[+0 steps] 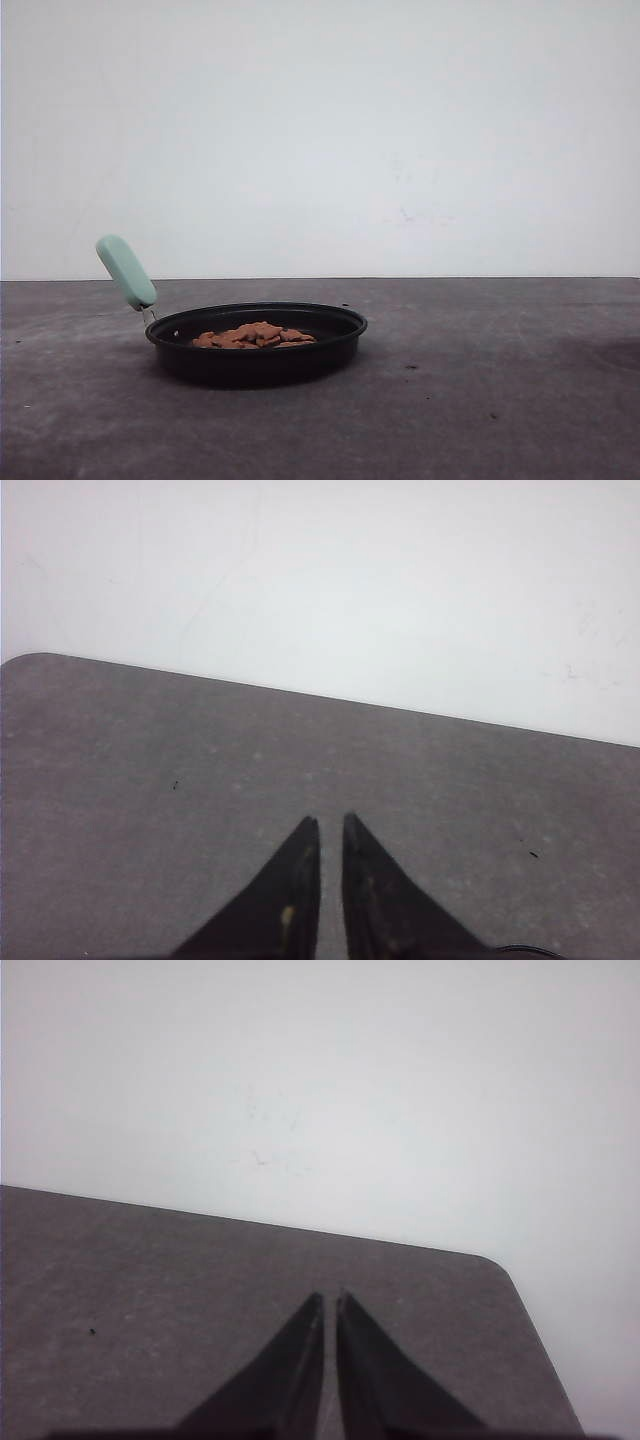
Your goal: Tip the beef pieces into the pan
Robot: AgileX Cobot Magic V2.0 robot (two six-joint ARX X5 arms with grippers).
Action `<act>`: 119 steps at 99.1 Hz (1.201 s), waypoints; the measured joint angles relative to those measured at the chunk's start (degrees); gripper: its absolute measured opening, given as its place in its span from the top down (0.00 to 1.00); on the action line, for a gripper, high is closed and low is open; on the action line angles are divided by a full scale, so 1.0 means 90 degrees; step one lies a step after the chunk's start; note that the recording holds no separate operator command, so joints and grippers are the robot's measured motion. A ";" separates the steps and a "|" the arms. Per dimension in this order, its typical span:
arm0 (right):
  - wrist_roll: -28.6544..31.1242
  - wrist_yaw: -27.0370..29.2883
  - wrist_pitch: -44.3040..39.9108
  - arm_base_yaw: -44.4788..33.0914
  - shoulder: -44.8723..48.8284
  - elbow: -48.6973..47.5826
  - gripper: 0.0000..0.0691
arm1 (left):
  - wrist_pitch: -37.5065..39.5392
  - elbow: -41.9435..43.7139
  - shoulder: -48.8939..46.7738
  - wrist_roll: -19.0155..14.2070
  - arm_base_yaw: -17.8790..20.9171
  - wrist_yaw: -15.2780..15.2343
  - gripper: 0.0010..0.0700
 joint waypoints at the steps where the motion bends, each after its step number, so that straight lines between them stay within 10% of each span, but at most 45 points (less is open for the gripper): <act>1: 0.0000 0.0000 0.0000 0.0000 0.0000 0.0000 0.97 | 0.0000 0.0000 0.0000 0.0000 0.0000 0.0000 0.99; 28: -0.0019 0.0372 -0.0585 0.0029 -0.0408 -0.0255 0.97 | 0.0000 0.0000 0.0000 0.0000 0.0000 0.0000 0.99; 72: 0.0345 -0.0034 0.0495 -0.0141 -0.2749 -0.4333 0.97 | 0.0005 0.0000 0.0002 0.0000 0.0000 0.0000 0.99; 119: 0.0323 -0.0838 0.0223 -0.0233 -0.2701 -0.4979 0.97 | 0.0044 0.0000 -0.0007 0.0000 0.0000 0.0000 0.99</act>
